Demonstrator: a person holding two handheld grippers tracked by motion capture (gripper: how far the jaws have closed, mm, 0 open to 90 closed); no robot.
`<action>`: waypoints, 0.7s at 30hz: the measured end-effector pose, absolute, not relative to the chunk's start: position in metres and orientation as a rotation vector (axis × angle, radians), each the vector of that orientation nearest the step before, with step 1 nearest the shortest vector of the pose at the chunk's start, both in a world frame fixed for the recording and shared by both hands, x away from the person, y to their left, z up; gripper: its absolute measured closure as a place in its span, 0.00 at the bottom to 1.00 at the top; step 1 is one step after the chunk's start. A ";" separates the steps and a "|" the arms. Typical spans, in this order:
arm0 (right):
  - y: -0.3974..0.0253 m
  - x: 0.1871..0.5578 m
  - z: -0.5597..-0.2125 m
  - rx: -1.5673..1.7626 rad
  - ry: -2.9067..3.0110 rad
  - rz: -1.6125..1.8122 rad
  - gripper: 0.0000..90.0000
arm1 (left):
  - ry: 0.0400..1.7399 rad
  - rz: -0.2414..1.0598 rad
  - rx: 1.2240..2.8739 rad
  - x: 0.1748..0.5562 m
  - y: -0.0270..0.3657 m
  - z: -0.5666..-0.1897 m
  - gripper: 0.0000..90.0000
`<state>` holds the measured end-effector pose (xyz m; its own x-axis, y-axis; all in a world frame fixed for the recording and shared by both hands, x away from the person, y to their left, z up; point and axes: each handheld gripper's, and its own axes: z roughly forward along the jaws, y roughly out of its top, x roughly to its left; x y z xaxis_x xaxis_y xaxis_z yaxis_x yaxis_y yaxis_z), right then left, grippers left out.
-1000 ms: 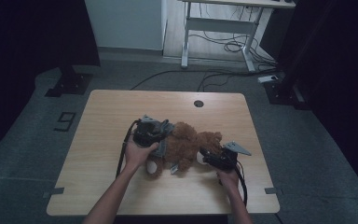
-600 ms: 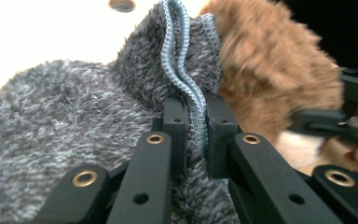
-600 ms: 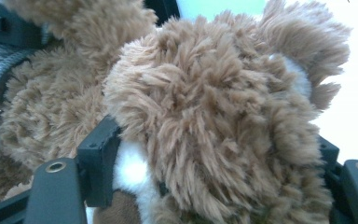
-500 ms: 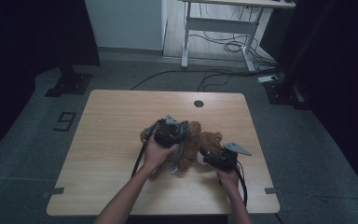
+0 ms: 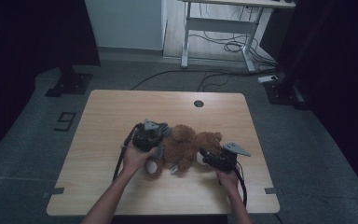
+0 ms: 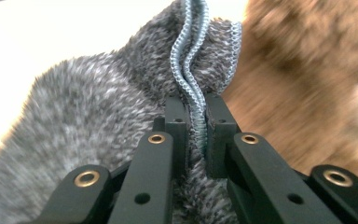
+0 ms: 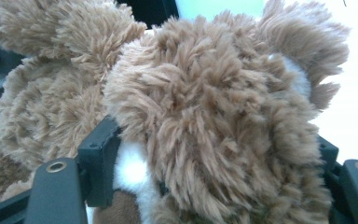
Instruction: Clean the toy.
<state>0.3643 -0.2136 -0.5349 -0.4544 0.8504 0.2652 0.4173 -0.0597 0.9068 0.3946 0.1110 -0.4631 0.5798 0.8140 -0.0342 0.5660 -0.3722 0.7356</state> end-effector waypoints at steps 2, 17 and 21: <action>-0.213 0.364 -0.535 1.351 1.835 1.523 0.30 | 1.124 0.418 2.072 0.391 0.124 -0.471 0.91; -0.215 0.365 -0.535 1.364 1.830 1.532 0.30 | 1.047 0.438 1.966 0.389 0.110 -0.412 0.90; -0.215 0.365 -0.536 1.361 1.828 1.529 0.30 | 0.998 0.417 1.993 0.402 0.079 -0.392 0.90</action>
